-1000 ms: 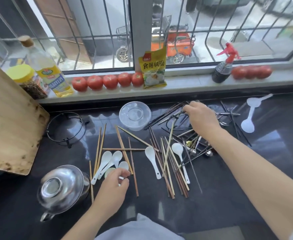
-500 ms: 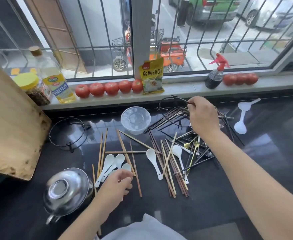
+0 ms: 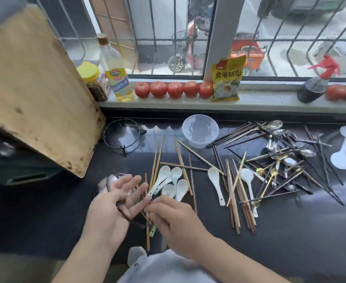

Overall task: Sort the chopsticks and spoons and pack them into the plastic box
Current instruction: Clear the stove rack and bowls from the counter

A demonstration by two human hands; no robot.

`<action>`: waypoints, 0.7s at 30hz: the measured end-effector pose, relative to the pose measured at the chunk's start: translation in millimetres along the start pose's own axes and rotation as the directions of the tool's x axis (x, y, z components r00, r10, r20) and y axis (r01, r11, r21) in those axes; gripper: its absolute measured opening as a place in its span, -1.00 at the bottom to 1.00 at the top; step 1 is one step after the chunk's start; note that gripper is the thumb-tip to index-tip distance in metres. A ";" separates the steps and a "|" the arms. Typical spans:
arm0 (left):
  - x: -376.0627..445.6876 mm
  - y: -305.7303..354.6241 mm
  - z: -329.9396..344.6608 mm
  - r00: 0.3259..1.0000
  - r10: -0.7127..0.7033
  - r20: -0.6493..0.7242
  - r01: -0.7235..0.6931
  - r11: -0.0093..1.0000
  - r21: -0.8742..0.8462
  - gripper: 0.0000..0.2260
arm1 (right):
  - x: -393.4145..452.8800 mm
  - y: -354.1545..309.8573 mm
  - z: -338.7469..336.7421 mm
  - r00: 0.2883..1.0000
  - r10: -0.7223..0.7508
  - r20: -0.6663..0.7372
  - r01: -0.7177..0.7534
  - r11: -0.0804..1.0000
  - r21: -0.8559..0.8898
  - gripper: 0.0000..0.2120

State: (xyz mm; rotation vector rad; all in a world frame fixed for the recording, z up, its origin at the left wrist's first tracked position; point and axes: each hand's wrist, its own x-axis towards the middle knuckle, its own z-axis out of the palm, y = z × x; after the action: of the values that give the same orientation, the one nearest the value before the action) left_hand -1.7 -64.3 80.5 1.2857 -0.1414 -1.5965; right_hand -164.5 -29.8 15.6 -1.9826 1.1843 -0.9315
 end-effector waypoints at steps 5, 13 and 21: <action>-15.2 48.9 -33.5 0.984 0.174 0.030 -0.176 0.979 0.103 -0.62 | 50.7 98.9 34.5 0.944 0.302 0.130 -0.205 0.849 -0.487 -0.63; -23.3 74.9 -37.4 0.961 0.229 0.157 -0.248 0.961 0.119 -0.54 | 84.8 112.2 108.8 0.843 0.312 0.439 0.182 0.602 -0.778 -0.30; -6.5 54.1 -33.8 0.981 0.122 0.149 -0.145 0.977 0.155 -0.60 | 30.9 162.1 39.0 0.850 0.431 0.302 -0.006 0.582 -0.813 -0.32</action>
State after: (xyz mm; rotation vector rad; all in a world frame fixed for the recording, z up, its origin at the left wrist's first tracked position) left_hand 57.6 -68.1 104.7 1.2616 -0.4473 -1.5827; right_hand -195.2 -114.5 -128.0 -2.4112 1.6593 0.3492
